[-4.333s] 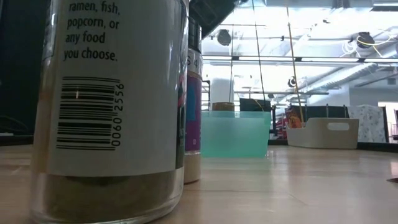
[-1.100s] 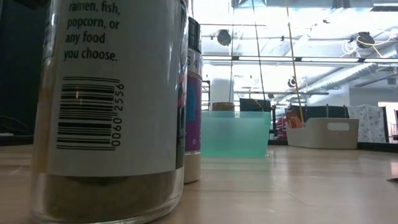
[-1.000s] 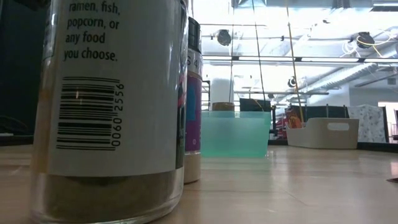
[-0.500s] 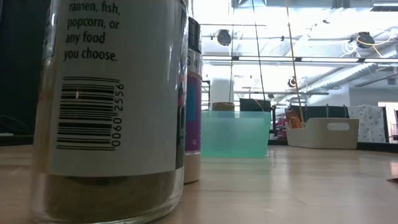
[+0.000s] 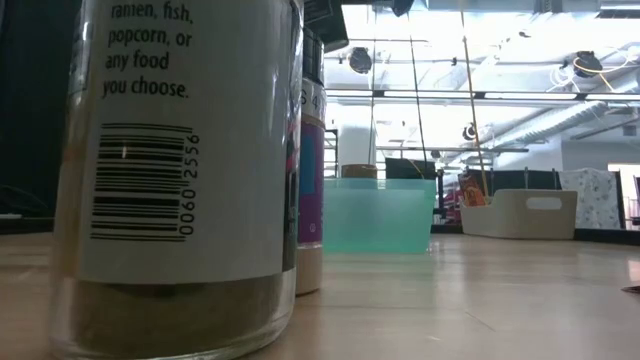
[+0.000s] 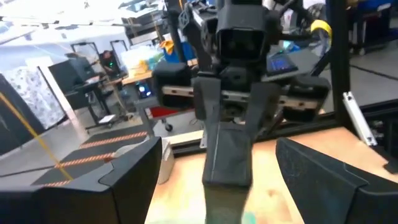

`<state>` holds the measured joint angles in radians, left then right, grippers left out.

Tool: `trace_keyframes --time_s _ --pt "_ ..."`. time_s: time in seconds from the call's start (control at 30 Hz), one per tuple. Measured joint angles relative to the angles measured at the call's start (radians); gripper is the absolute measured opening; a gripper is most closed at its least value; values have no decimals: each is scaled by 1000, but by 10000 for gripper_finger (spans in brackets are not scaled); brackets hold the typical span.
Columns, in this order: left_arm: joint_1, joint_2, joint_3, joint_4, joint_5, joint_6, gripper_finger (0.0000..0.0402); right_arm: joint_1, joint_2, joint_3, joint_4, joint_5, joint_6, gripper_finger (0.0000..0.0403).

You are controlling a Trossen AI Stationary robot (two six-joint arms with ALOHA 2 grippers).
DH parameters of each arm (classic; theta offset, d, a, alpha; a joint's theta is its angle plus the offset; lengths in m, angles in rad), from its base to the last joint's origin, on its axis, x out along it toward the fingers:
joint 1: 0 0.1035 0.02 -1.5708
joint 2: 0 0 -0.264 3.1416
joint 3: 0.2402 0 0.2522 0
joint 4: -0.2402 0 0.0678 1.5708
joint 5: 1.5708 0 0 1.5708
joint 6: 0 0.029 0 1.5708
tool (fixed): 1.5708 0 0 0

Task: Sort spices by type
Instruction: Put the black seasoning can into the orange bin

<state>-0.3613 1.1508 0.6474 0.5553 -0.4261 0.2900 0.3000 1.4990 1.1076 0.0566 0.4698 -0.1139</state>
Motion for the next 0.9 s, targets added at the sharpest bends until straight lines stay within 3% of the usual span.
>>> trace_keyframes --time_s 0.2,0.4,0.63,0.9 --pt "50 59 29 -19 137 -23 315 0 0 0 0 0 -1 74" --pt "62 107 33 -4 132 -23 305 0 0 0 0 0 -7 74" --pt "79 117 33 15 106 -31 253 0 0 0 -1 0 -14 74" --pt "85 117 33 1 104 -46 168 -1 0 0 -2 2 -14 74"
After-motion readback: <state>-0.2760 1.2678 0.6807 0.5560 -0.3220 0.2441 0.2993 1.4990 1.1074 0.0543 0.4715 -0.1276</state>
